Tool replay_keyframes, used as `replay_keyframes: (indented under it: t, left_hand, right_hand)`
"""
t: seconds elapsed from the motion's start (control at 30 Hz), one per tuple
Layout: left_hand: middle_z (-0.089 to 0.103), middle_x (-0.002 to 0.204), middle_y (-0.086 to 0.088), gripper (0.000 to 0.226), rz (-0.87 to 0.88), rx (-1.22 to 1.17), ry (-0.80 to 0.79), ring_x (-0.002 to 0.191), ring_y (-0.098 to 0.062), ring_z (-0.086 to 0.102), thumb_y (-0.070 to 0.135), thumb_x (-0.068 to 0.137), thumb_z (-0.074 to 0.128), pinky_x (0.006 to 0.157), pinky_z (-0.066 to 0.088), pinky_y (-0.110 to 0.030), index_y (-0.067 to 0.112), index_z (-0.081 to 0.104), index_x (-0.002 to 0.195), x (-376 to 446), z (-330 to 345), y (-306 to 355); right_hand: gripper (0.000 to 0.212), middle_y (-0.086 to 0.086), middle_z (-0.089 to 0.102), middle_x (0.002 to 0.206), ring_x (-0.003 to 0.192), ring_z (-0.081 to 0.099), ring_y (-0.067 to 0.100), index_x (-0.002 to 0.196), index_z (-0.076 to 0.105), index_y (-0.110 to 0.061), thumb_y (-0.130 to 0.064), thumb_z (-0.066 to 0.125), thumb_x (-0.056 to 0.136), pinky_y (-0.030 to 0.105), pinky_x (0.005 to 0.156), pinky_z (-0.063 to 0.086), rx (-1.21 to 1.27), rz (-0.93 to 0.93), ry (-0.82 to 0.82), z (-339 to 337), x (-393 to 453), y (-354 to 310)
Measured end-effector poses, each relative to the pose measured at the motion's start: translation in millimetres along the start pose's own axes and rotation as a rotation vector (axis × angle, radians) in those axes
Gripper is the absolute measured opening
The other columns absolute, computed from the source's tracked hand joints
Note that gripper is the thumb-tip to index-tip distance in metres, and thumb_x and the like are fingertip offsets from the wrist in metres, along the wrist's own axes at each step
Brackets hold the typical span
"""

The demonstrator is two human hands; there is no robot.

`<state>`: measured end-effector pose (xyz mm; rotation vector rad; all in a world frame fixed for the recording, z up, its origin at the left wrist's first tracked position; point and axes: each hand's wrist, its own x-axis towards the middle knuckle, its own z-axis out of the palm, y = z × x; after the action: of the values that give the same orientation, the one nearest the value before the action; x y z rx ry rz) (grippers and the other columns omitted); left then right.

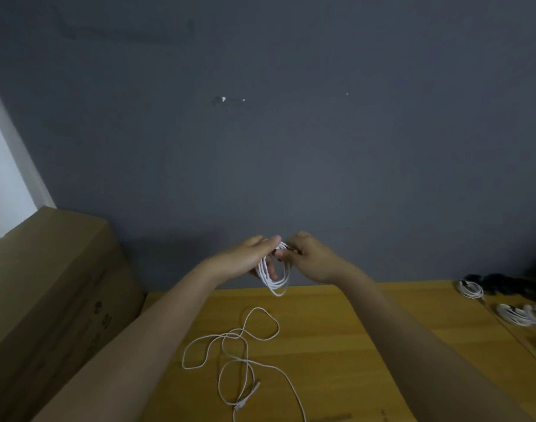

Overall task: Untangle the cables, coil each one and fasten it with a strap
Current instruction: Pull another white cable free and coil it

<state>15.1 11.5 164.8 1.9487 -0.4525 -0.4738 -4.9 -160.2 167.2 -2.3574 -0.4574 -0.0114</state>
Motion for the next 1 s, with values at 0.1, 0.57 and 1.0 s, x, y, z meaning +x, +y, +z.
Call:
replay_keyframes:
  t: [0.1, 0.57, 1.0]
  left_hand:
    - [0.063, 0.063, 0.005, 0.036, 0.102, 0.096, 0.120, 0.063, -0.008, 0.060, 0.039, 0.103, 0.031, 0.067, 0.043, -0.025, 0.014, 0.052, 0.086, 5, 5, 1]
    - [0.052, 0.058, 0.005, 0.041, 0.125, -0.212, 0.515, 0.051, -0.004, 0.050, 0.038, 0.101, 0.040, 0.058, 0.040, -0.027, 0.020, 0.051, 0.066, 46, 68, 5]
    - [0.060, 0.073, -0.013, 0.043, 0.159, 0.228, 0.305, 0.059, -0.025, 0.059, 0.040, 0.103, 0.026, 0.058, 0.045, -0.031, 0.011, 0.057, 0.093, 38, 88, -35]
  right_hand:
    - [0.026, -0.004, 0.041, 0.058, 0.051, 0.035, 0.004, 0.082, 0.064, -0.001, -0.022, 0.057, 0.095, 0.019, 0.051, 0.029, 0.190, 0.083, 0.053, -3, -2, 1]
    - [0.032, -0.011, 0.044, 0.065, 0.052, 0.045, -0.007, 0.073, 0.048, -0.022, -0.022, 0.037, 0.103, 0.013, 0.055, 0.034, 0.482, 0.177, 0.601, 16, -5, 9]
    - [0.022, -0.003, 0.053, 0.069, 0.056, 0.049, -0.003, 0.095, 0.059, -0.011, -0.023, 0.042, 0.102, 0.013, 0.056, 0.040, 0.528, 0.327, 0.631, 54, -50, 41]
